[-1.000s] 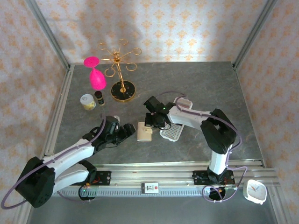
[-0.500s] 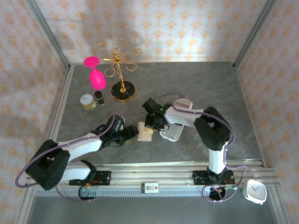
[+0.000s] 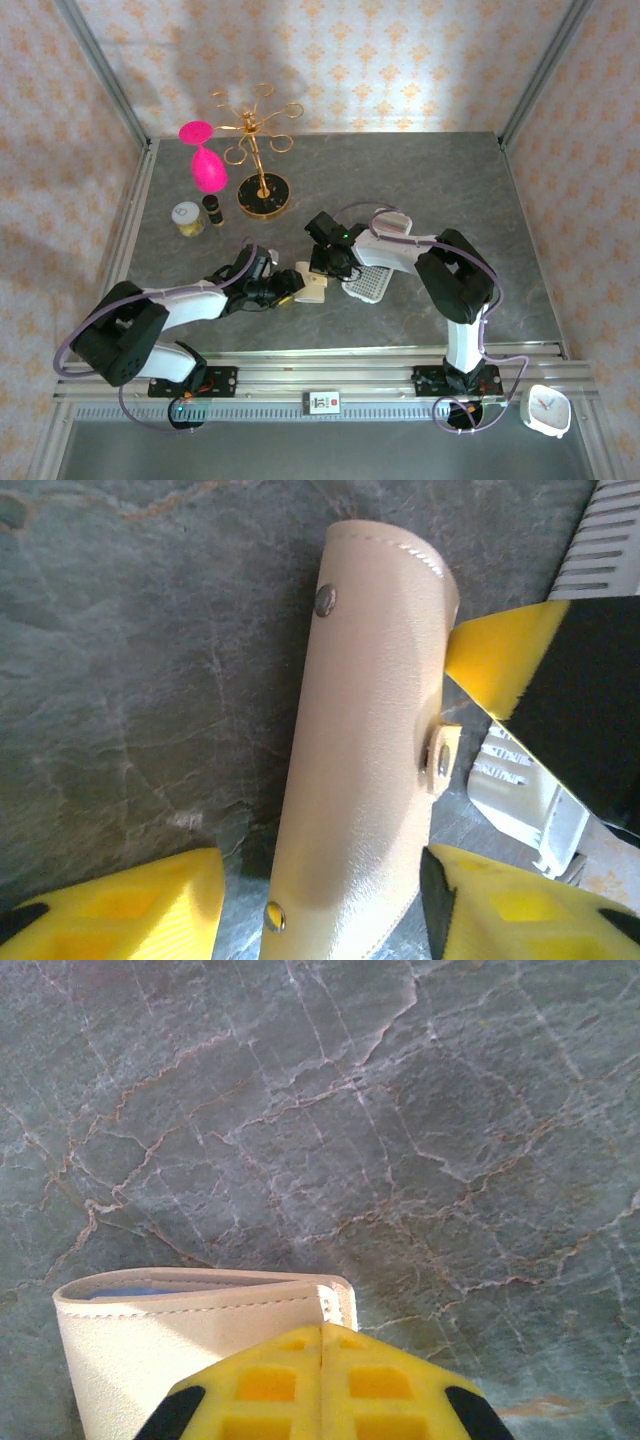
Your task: Put the credit cards into the card holder
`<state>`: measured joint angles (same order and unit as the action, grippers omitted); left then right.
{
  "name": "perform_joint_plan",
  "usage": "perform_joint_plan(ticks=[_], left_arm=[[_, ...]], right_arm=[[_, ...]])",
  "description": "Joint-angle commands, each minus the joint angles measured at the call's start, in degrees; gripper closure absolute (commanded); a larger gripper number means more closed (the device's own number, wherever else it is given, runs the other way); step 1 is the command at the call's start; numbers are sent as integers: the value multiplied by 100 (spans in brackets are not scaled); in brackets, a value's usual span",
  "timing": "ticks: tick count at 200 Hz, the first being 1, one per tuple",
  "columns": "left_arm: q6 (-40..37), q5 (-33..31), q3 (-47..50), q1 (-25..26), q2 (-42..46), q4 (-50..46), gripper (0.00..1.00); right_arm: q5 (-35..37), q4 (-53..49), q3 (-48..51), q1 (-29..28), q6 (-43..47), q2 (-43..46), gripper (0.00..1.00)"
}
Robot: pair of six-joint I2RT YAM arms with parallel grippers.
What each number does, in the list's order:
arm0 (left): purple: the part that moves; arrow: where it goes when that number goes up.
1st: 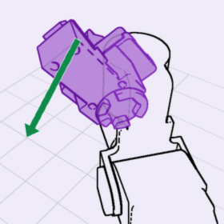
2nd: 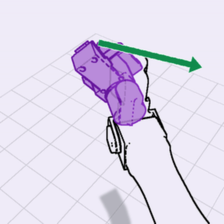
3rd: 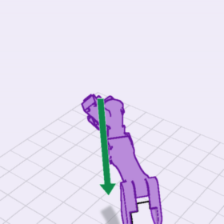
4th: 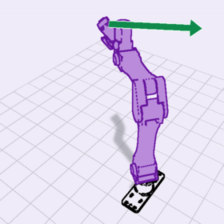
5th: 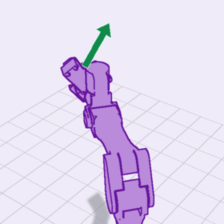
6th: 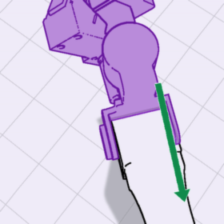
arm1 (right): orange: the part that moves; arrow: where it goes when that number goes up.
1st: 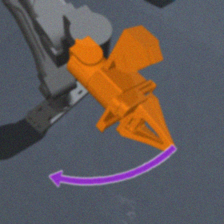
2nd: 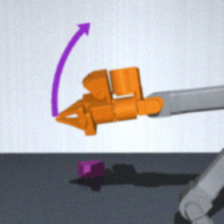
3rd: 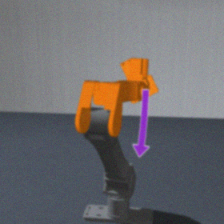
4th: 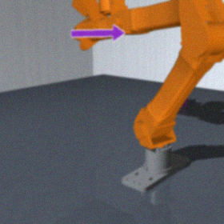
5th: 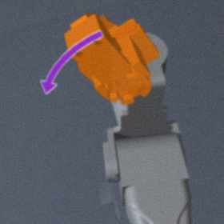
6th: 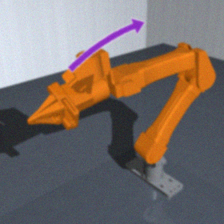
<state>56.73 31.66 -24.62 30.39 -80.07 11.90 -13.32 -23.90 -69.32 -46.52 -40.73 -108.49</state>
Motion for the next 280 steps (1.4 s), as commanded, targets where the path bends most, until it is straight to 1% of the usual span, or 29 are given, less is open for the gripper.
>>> perform_joint_plan(ticks=[1, 13, 24, 48, 65, 77, 88, 95, 110, 118, 128, 141, 158, 181, 200, 213, 235, 280], left_arm=[[8, 218, -157, 80, -148, 293, 47], [58, 216, -125, 92, -169, 415, 52], [152, 233, -42, 90, -180, 596, 54], [306, 386, 56, 90, -238, 962, 69], [217, 345, 2, 91, -195, 808, 71], [177, 317, -6, 96, -100, 725, 80], [156, 334, 0, 90, -2, 695, 85], [118, 353, -12, 93, 78, 655, 91], [-46, 319, -86, 90, 281, 364, 100], [-276, 268, -168, 90, 428, 79, 100], [-651, 12, -337, 90, 644, -535, 100], [-1160, -334, -542, 85, 960, -1266, 100], [-1708, -722, -754, 89, 1389, -1995, 100], [-2147, -984, -982, 90, 1954, -2572, 100], [-2262, -1092, -1071, 90, 2360, -2636, 100], [-2264, -1187, -1064, 90, 2569, -2582, 100], [-2198, -1383, -1054, 90, 2807, -2496, 100], [-2023, -1488, -953, 90, 3089, -2176, 100]], right_arm=[[271, -159, 227, -22, -163, -6, 100], [295, -152, 238, -15, -202, 18, 100], [290, -112, 270, -15, -256, 54, 100], [236, 14, 338, -22, -354, 130, 100], [237, 42, 340, -19, -392, 170, 100], [243, 65, 335, -15, -409, 217, 100], [210, 101, 309, -17, -410, 273, 100], [195, 119, 295, -21, -416, 336, 100], [232, 194, 250, -17, -403, 526, 100], [301, 217, 235, -24, -392, 665, 100], [408, 241, 217, -22, -384, 846, 99], [492, 345, 219, -29, -387, 1136, 90], [405, 671, 306, -24, -331, 1529, 80], [66, 1186, 443, -24, -186, 2027, 66], [-116, 1259, 375, -97, 21, 2238, 53], [-242, 1226, 291, -136, 97, 2277, 49], [-423, 1230, 174, -233, 159, 2248, 47], [-504, 1132, 45, -444, 249, 2060, 46]])
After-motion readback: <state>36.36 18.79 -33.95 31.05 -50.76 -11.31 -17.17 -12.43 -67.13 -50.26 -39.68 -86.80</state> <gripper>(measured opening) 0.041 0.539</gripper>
